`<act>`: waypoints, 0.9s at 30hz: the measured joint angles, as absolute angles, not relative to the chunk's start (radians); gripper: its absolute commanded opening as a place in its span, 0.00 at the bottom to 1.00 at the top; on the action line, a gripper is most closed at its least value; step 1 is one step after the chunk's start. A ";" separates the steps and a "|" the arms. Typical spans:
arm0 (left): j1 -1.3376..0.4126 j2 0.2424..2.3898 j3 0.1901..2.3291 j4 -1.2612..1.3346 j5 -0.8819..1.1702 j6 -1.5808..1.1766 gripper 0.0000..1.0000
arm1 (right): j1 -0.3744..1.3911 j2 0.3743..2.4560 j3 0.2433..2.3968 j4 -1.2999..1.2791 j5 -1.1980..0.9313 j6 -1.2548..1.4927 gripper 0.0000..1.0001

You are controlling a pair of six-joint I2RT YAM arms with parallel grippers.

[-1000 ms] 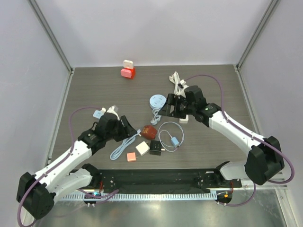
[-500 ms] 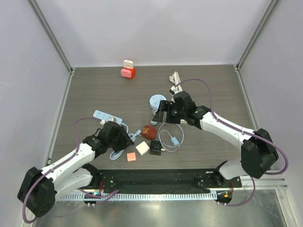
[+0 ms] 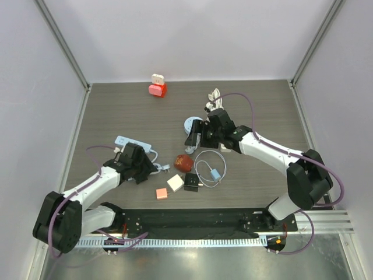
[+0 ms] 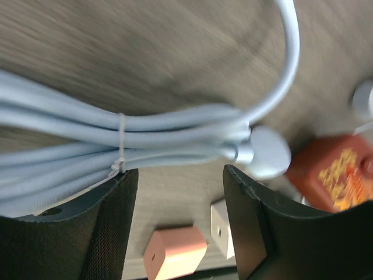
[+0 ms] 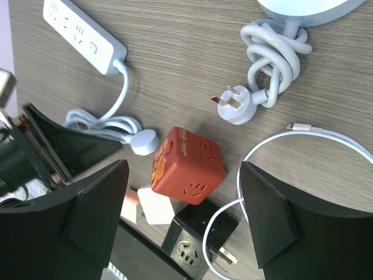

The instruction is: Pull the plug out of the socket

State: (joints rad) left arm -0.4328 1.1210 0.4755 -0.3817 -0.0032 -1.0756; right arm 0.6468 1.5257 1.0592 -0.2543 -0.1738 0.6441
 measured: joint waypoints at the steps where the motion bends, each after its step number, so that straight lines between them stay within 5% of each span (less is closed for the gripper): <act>1: -0.398 1.129 0.483 -0.384 -0.004 -1.078 0.63 | 0.647 1.534 1.063 -0.254 -0.174 0.641 0.83; 27: 0.049 1.365 0.783 -0.631 -0.196 -1.037 0.73 | 0.658 1.523 0.941 -0.162 -0.286 0.594 0.88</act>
